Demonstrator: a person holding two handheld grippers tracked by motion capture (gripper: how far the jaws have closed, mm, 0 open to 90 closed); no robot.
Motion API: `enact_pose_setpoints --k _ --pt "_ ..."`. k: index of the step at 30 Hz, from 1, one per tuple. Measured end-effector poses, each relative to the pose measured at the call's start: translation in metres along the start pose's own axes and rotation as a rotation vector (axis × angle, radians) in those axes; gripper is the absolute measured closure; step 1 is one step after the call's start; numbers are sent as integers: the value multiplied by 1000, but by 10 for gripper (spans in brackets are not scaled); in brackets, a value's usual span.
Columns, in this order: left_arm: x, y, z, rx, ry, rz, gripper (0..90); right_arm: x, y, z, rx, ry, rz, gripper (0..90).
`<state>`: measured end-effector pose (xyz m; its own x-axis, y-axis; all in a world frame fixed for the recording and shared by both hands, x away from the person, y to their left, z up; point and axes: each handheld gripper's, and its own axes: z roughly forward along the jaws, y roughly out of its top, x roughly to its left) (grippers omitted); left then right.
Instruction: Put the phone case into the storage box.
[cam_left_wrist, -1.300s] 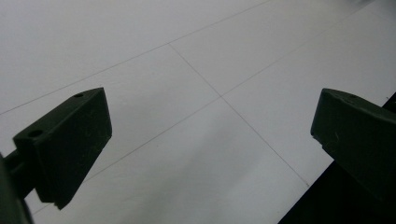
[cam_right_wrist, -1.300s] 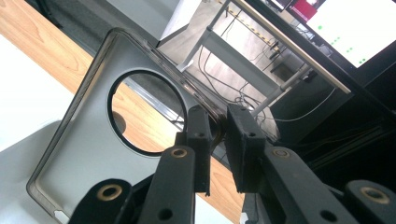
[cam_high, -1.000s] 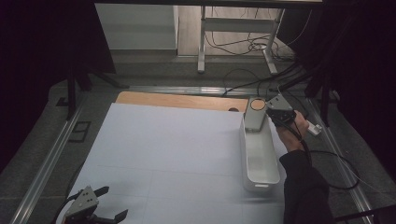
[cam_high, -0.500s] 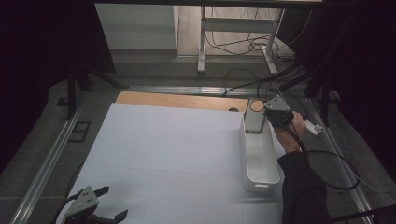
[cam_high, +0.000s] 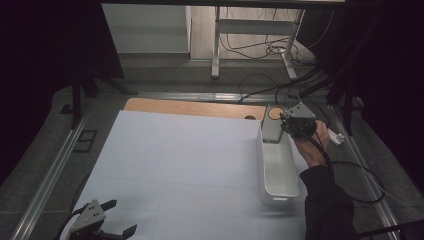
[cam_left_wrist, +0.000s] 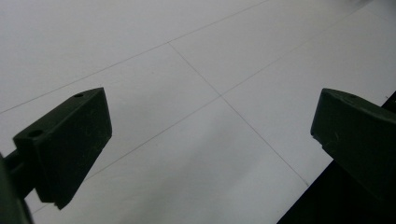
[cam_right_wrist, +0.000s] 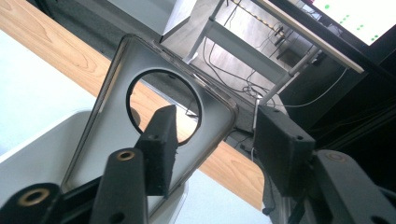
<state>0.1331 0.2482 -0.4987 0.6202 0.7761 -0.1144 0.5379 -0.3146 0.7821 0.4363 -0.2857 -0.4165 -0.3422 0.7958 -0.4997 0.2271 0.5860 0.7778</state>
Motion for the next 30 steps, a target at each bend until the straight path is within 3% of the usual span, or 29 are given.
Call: enact_pose_setpoints --k 7,18,30 --pt "0 0 0 2 0 0 0 -4 -2 -8 13 18 55 410" --pt "0 0 1 6 -1 3 0 -11 -6 -29 43 104 223 335" --pt "0 0 0 0 -4 2 0 -9 -9 -45 58 193 319 293"
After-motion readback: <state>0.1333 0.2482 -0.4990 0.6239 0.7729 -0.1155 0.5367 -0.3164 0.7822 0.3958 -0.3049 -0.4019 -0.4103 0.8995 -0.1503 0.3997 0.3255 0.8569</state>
